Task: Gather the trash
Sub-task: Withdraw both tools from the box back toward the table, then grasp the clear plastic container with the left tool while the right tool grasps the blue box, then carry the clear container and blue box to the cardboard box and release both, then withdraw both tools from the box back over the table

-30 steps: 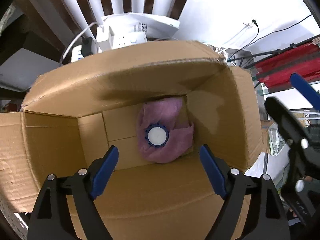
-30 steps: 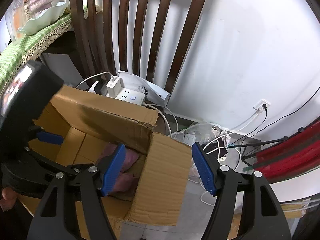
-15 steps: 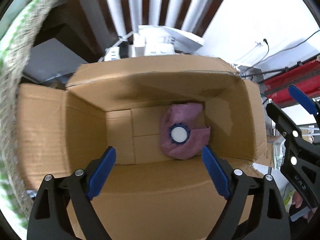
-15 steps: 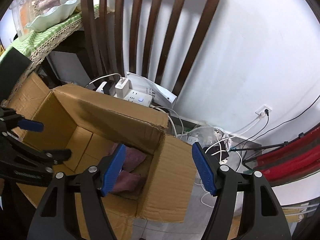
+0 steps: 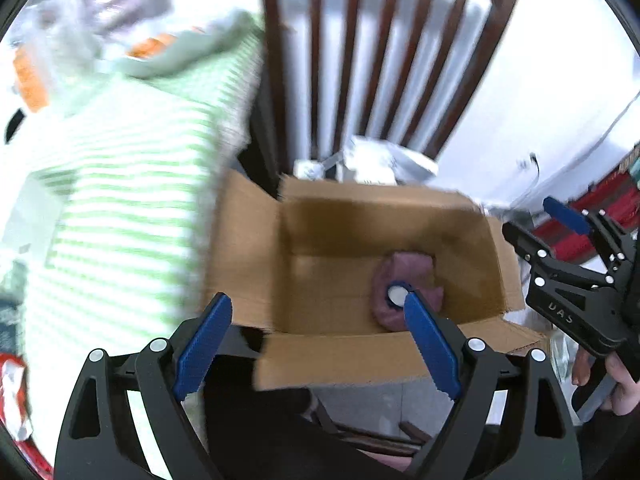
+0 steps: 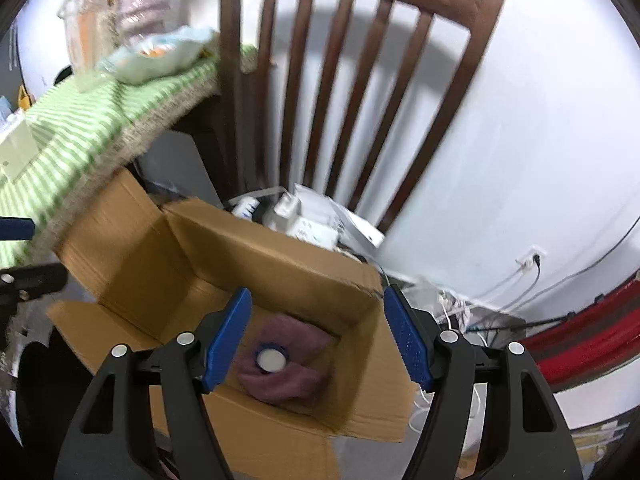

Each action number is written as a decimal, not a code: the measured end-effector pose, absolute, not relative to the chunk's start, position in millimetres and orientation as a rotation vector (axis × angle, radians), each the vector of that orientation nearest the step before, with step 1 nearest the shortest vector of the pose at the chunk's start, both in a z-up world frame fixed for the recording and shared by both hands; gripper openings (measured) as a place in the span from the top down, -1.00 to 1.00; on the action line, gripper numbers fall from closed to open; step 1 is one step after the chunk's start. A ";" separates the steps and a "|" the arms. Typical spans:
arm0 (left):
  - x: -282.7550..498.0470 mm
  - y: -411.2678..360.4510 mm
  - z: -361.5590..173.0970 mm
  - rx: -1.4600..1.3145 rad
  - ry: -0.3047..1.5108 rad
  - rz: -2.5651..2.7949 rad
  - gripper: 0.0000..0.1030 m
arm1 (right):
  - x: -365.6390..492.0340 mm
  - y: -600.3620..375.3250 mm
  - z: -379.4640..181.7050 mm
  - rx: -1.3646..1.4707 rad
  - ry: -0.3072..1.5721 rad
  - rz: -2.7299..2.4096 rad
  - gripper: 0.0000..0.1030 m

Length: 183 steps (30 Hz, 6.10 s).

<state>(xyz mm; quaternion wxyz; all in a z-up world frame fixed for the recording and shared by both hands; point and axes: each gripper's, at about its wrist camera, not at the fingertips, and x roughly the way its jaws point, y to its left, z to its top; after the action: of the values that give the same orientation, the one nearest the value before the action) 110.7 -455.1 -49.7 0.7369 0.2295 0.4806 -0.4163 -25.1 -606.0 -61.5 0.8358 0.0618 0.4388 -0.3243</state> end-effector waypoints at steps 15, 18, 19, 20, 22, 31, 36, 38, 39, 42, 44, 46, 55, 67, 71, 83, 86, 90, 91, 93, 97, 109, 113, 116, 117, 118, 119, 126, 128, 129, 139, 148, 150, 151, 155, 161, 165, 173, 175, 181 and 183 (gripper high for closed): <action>181.9 -253.5 18.2 0.203 0.833 -0.539 -0.74 | 54.4 -501.0 -11.7 0.069 0.686 -0.411 -0.29; 199.8 -210.2 21.9 0.140 0.830 -0.464 -0.74 | 78.7 -474.2 -3.5 0.031 0.670 -0.341 -0.29; 206.3 -198.9 25.4 0.122 0.831 -0.448 -0.74 | 87.5 -465.6 0.0 0.018 0.663 -0.312 -0.29; 214.4 -185.9 27.9 0.101 0.828 -0.422 -0.74 | 96.5 -457.2 3.9 0.008 0.656 -0.282 -0.29; 228.5 -164.3 33.0 0.058 0.823 -0.372 -0.79 | 116.4 -435.6 11.7 -0.013 0.643 -0.220 -0.29; 317.6 -91.0 38.3 -0.305 0.942 -0.193 -0.85 | 169.2 -369.3 20.1 -0.078 0.617 -0.055 -0.29; 355.9 -93.0 23.9 -0.379 1.015 -0.119 -0.85 | 188.0 -345.8 16.4 -0.103 0.632 0.006 -0.29; 363.6 -89.0 12.2 -0.413 1.056 -0.102 -0.85 | 193.7 -340.7 15.6 -0.105 0.640 0.025 -0.29; 366.1 -87.6 5.7 -0.438 1.083 -0.104 -0.85 | 196.7 -338.5 15.3 -0.103 0.642 0.031 -0.29; 363.6 -78.0 -3.7 -0.508 1.076 -0.127 -0.63 | 210.4 -332.4 17.2 -0.079 0.644 0.066 -0.29; 355.7 -73.2 0.9 -0.513 1.028 -0.133 -0.45 | 218.7 -327.0 18.4 -0.069 0.645 0.090 -0.29; 348.6 -65.2 12.6 -0.509 0.964 -0.154 -0.40 | 229.9 -317.3 18.7 -0.062 0.655 0.133 -0.29; 320.6 -35.2 58.4 -0.461 0.771 -0.217 -0.36 | 274.0 -267.7 22.1 -0.128 0.667 0.212 -0.44; 308.2 -6.9 83.9 -0.567 0.721 -0.496 -0.32 | 282.0 -255.5 27.9 -0.122 0.701 0.155 -0.25; 293.5 -12.6 95.3 -0.513 0.678 -0.543 -0.19 | 253.5 -276.3 63.1 -0.100 0.594 0.092 -0.25; 226.1 -91.2 132.3 -0.314 0.527 -0.715 -0.16 | 98.3 -440.5 92.8 0.015 0.483 -0.312 -0.25; 213.0 -132.1 129.0 -0.238 0.554 -0.788 -0.16 | 69.3 -487.8 60.9 0.079 0.562 -0.412 -0.25; 205.9 -180.3 126.0 -0.180 0.610 -0.847 -0.16 | 55.3 -524.1 14.1 0.133 0.665 -0.458 -0.26; 202.6 -193.3 126.4 -0.164 0.620 -0.867 -0.16 | 53.7 -529.8 4.9 0.148 0.683 -0.462 -0.26; 195.3 -216.9 125.7 -0.128 0.636 -0.901 -0.16 | 51.5 -546.8 -21.7 0.188 0.731 -0.482 -0.26; 179.2 -267.4 117.7 -0.055 0.669 -0.952 -0.16 | 47.0 -563.6 -61.9 0.273 0.807 -0.506 -0.26; 145.6 -414.4 17.5 0.186 0.907 -1.047 -0.16 | 20.0 -577.8 -119.0 0.386 0.961 -0.505 -0.28; 139.9 -449.9 -23.3 0.250 0.979 -1.042 -0.16 | 7.6 -586.1 -124.9 0.444 0.966 -0.511 -0.28; 138.6 -471.1 -42.4 0.328 0.953 -0.986 -0.16 | 3.8 -587.7 -132.7 0.480 0.992 -0.508 -0.28; 142.5 -477.3 -48.7 0.314 0.974 -0.987 -0.16 | 3.1 -587.7 -136.1 0.488 1.001 -0.505 -0.27; 148.0 -479.3 -52.0 0.283 1.013 -0.986 -0.15 | 2.0 -587.6 -140.5 0.499 1.009 -0.507 -0.27; 152.6 -480.7 -52.1 0.250 1.047 -0.984 -0.15 | 1.5 -587.6 -142.9 0.506 1.010 -0.508 -0.27; 139.9 -501.6 -47.6 0.313 0.892 -0.949 -0.15 | -3.9 -591.3 -155.1 0.549 1.009 -0.520 -0.27; 146.7 -509.3 -63.3 0.307 0.942 -0.941 -0.15 | -5.8 -591.7 -156.7 0.561 1.004 -0.522 -0.27; 151.9 -512.5 -75.1 0.300 0.993 -0.929 -0.15 | -5.7 -592.1 -156.9 0.564 1.003 -0.523 -0.27; 155.5 -517.6 -141.3 0.344 1.116 -0.879 -0.16 | -6.7 -593.8 -161.4 0.594 1.007 -0.509 -0.27; 153.5 -518.7 -159.0 0.444 1.157 -0.836 -0.41 | -6.8 -593.0 -163.0 0.603 1.012 -0.514 -0.27; 153.6 -517.6 -155.1 0.445 1.152 -0.827 -0.45 | -8.1 -593.3 -160.7 0.598 1.007 -0.519 -0.27; 154.1 -515.6 -153.0 0.441 1.158 -0.829 -0.46 | -8.3 -593.4 -159.8 0.597 1.004 -0.522 -0.27; 152.0 -512.4 -140.4 0.420 1.164 -0.852 -0.46 | -12.8 -593.9 -154.5 0.593 0.986 -0.539 -0.27; 140.2 -499.6 -109.1 0.384 1.130 -0.895 -0.47 | -17.6 -594.4 -141.2 0.581 0.950 -0.550 -0.27; 132.9 -482.0 -72.5 0.350 1.031 -0.920 -0.61 | -18.2 -593.9 -130.9 0.561 0.922 -0.554 -0.27; 140.3 -433.1 -34.5 0.260 0.941 -0.885 -0.72 | -10.7 -592.2 -114.0 0.524 0.879 -0.569 -0.27; 141.8 -418.5 -25.0 0.248 0.908 -0.870 -0.72 | -6.6 -589.2 -107.3 0.499 0.866 -0.571 -0.27; 150.1 -355.3 8.0 0.189 0.778 -0.732 -0.73 | 12.7 -572.9 -83.6 0.417 0.809 -0.554 -0.27; 155.9 -332.5 17.1 0.162 0.735 -0.670 -0.77 | 22.2 -566.1 -78.3 0.399 0.795 -0.533 -0.27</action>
<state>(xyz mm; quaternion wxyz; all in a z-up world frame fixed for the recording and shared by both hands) 155.9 -332.5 17.1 0.8758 0.0778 0.3520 -0.3209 22.2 -566.1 -78.3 0.8685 0.1905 0.3800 -0.2549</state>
